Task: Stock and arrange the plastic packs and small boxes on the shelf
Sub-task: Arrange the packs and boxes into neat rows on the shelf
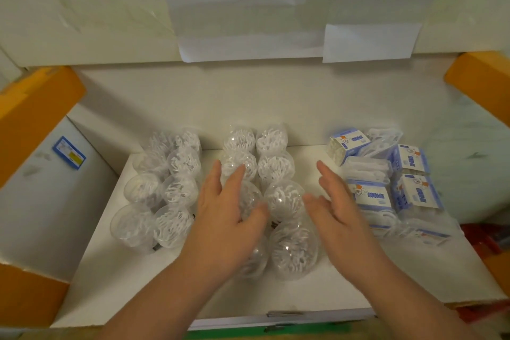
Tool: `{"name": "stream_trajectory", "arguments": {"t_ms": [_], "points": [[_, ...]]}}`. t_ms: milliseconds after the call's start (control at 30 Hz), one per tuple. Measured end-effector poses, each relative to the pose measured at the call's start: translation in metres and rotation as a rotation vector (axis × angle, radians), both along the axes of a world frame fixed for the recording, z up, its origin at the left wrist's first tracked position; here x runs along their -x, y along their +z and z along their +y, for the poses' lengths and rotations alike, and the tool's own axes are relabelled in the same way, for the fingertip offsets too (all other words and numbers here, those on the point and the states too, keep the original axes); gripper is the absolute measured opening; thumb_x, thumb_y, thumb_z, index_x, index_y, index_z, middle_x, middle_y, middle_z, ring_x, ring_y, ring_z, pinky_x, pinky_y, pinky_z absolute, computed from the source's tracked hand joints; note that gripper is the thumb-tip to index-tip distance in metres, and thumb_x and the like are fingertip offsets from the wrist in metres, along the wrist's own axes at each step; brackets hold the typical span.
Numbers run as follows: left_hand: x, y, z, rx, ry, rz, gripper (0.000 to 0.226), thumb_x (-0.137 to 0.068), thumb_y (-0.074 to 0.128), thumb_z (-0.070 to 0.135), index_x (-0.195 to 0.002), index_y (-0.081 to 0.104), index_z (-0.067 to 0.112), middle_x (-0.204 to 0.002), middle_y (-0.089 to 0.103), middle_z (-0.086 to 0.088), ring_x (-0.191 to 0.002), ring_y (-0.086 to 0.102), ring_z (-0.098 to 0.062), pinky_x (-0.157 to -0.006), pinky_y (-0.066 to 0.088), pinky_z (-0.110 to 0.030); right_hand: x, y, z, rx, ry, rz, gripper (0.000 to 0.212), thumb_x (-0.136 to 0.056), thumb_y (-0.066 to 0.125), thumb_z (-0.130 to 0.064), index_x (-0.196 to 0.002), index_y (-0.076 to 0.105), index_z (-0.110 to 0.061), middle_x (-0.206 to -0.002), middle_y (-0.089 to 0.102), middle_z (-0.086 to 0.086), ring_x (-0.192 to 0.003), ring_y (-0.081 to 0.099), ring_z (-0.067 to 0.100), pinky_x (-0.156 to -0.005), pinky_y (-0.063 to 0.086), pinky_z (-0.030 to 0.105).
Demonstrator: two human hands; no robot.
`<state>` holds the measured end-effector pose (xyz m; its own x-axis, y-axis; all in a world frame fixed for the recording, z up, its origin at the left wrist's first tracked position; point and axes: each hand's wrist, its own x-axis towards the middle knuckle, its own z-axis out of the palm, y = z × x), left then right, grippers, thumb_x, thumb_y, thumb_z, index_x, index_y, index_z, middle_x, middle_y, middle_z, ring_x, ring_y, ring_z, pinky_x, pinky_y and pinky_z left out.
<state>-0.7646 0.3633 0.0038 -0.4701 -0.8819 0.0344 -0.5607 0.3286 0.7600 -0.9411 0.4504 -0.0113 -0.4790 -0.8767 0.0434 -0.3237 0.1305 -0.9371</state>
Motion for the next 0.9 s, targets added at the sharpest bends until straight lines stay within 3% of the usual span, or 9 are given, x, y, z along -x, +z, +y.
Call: {"name": "stream_trajectory", "arguments": {"t_ms": [100, 233, 400, 500, 667, 900], "points": [[0.015, 0.014, -0.031, -0.047, 0.077, 0.020, 0.085, -0.074, 0.045, 0.065, -0.152, 0.019, 0.044, -0.162, -0.004, 0.017, -0.149, 0.001, -0.009, -0.117, 0.012, -0.039, 0.021, 0.012, -0.036, -0.018, -0.015, 0.043, 0.061, -0.095, 0.055, -0.038, -0.150, 0.030, -0.041, -0.154, 0.033, -0.012, -0.140, 0.030, -0.001, -0.116, 0.030, 0.038], [0.041, 0.025, -0.072, -0.147, 0.138, -0.036, 0.086, -0.081, 0.052, 0.051, -0.155, 0.012, 0.036, -0.165, -0.002, 0.005, -0.150, 0.009, -0.022, -0.116, 0.021, -0.049, 0.035, 0.020, -0.097, -0.152, 0.120, -0.089, 0.065, -0.094, 0.053, -0.047, -0.151, 0.023, -0.044, -0.156, 0.031, -0.009, -0.134, 0.038, 0.009, -0.098, 0.037, 0.028], [0.054, 0.020, -0.083, -0.259, 0.203, 0.018, 0.107, -0.057, 0.048, 0.067, -0.154, 0.015, 0.036, -0.162, 0.022, 0.001, -0.141, 0.034, -0.024, -0.111, 0.035, -0.051, 0.031, 0.003, -0.134, -0.165, 0.189, -0.233, 0.080, -0.095, 0.053, -0.049, -0.157, 0.004, -0.036, -0.163, 0.016, -0.006, -0.145, 0.026, 0.014, -0.104, 0.028, 0.029], [0.055, 0.014, -0.081, -0.250, 0.244, 0.077, 0.107, -0.056, 0.048, 0.070, -0.153, 0.018, 0.038, -0.160, 0.025, 0.004, -0.141, 0.036, -0.022, -0.110, 0.036, -0.051, 0.031, -0.006, -0.138, -0.148, 0.159, -0.236, 0.082, -0.093, 0.055, -0.052, -0.156, 0.004, -0.039, -0.164, 0.016, -0.003, -0.146, 0.027, 0.015, -0.112, 0.029, 0.034], [0.060, 0.010, -0.078, -0.237, 0.244, 0.114, 0.107, -0.056, 0.047, 0.066, -0.155, 0.018, 0.034, -0.160, 0.026, 0.004, -0.144, 0.029, -0.018, -0.112, 0.033, -0.046, 0.037, -0.010, -0.134, -0.132, 0.165, -0.248, 0.080, -0.091, 0.055, -0.054, -0.154, 0.007, -0.044, -0.162, 0.021, -0.007, -0.143, 0.031, 0.013, -0.107, 0.030, 0.031], [0.072, 0.006, -0.079, -0.191, 0.203, 0.078, 0.093, -0.070, 0.049, 0.054, -0.155, 0.019, 0.031, -0.159, 0.028, 0.002, -0.143, 0.031, -0.020, -0.106, 0.032, -0.038, 0.051, -0.010, -0.130, -0.156, 0.120, -0.217, 0.080, -0.090, 0.054, -0.059, -0.153, 0.006, -0.047, -0.162, 0.021, -0.006, -0.143, 0.033, 0.017, -0.112, 0.032, 0.040]]}}
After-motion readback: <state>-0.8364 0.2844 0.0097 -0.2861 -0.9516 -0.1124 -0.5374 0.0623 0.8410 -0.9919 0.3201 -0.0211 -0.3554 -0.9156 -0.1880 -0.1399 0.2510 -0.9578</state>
